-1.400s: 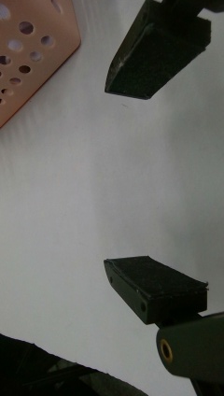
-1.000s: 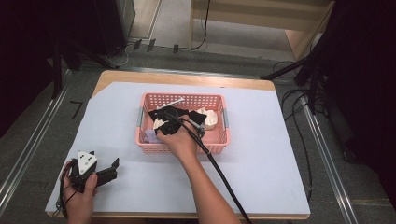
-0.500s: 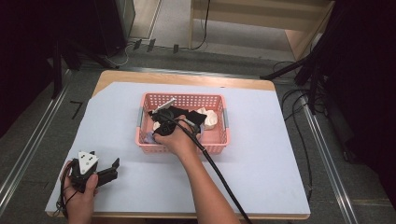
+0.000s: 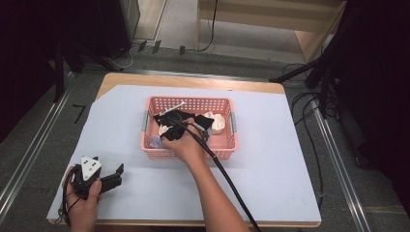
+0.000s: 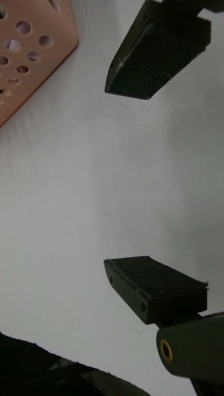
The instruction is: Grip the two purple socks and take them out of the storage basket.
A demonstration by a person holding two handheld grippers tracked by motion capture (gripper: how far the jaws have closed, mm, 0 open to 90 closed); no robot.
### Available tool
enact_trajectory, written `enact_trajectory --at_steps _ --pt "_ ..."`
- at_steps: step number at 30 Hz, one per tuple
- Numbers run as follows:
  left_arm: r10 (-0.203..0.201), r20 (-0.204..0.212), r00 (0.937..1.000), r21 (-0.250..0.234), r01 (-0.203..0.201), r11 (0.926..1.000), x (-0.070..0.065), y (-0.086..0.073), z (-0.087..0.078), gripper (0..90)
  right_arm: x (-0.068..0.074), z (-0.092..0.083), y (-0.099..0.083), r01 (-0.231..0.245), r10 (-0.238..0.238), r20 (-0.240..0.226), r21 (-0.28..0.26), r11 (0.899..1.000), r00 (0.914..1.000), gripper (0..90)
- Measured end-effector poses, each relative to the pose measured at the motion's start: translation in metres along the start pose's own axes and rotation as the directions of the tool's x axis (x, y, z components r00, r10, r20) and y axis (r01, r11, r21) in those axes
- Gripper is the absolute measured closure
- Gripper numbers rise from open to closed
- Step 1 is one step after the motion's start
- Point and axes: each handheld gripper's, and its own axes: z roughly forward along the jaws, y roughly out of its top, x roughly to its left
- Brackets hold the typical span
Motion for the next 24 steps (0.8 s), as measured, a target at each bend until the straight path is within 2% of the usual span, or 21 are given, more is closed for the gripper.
enact_trajectory --at_steps 1,2,4,5,7,10,11,12,13,14,16,18,19,22,24 --pt "0.000 -0.001 1.0000 -0.001 0.000 1.0000 0.000 0.000 0.000 14.5 0.002 0.003 0.002 0.011 -0.012 0.017 0.044 0.999 0.9998 64.0" --pt "0.000 -0.002 1.0000 -0.001 0.000 1.0000 0.000 0.000 0.000 14.5 0.002 0.004 0.004 0.003 -0.005 0.029 0.060 0.998 0.9996 59.9" --pt "0.001 -0.002 1.0000 0.000 -0.001 1.0000 0.000 0.000 0.000 14.5 0.000 0.006 0.006 -0.035 0.031 0.045 0.094 0.995 0.9985 55.4" --pt "0.001 -0.002 1.0000 0.001 -0.001 1.0000 0.000 0.000 0.000 14.5 -0.001 0.009 0.007 -0.052 0.044 0.061 0.136 0.989 0.9971 56.8" --pt "0.001 -0.002 1.0000 0.000 -0.001 1.0000 0.000 0.000 0.000 14.5 0.001 0.010 0.008 -0.029 0.016 0.087 0.148 0.989 0.9961 62.0" --pt "0.002 0.000 1.0000 0.000 -0.002 1.0000 0.000 0.000 0.000 14.5 0.009 0.012 0.007 0.061 -0.089 0.168 0.167 0.984 0.9817 75.9" --pt "0.001 0.001 1.0000 -0.001 -0.001 1.0000 0.000 0.000 0.000 14.5 0.011 0.013 0.007 0.080 -0.109 0.173 0.166 0.983 0.9789 82.4" --pt "0.002 0.001 1.0000 0.000 -0.002 1.0000 0.000 0.000 0.000 14.5 0.012 0.013 0.006 0.091 -0.118 0.166 0.163 0.982 0.9790 85.0" --pt "0.003 0.002 1.0000 0.000 -0.003 1.0000 0.001 0.000 0.000 14.5 0.012 0.013 0.006 0.086 -0.112 0.162 0.160 0.983 0.9803 85.9" --pt "0.003 0.002 1.0000 0.000 -0.003 1.0000 0.001 0.000 0.000 14.5 0.011 0.012 0.006 0.060 -0.084 0.152 0.154 0.986 0.9849 86.6" --pt "-0.001 0.003 1.0000 -0.002 0.001 1.0000 0.001 0.000 0.000 14.5 0.008 0.009 0.004 0.041 -0.054 0.113 0.113 0.993 0.9921 87.3" --pt "0.001 0.004 1.0000 0.001 -0.001 1.0000 0.001 0.000 0.000 14.5 0.008 0.004 0.002 0.042 -0.046 0.099 0.041 0.998 0.9940 87.4" --pt "-0.001 0.005 1.0000 0.001 0.001 1.0000 0.001 0.000 0.000 14.5 0.007 0.001 0.002 0.039 -0.041 0.090 0.024 0.999 0.9951 87.4" --pt "-0.003 0.004 1.0000 0.000 0.003 1.0000 0.001 0.000 0.000 14.5 0.006 -0.011 0.001 0.019 -0.018 0.022 -0.085 0.996 0.9996 87.4" --pt "-0.004 0.005 1.0000 -0.001 0.004 1.0000 0.001 0.000 0.000 14.5 0.006 -0.022 0.001 0.023 -0.024 -0.005 -0.161 0.987 0.9997 87.3"
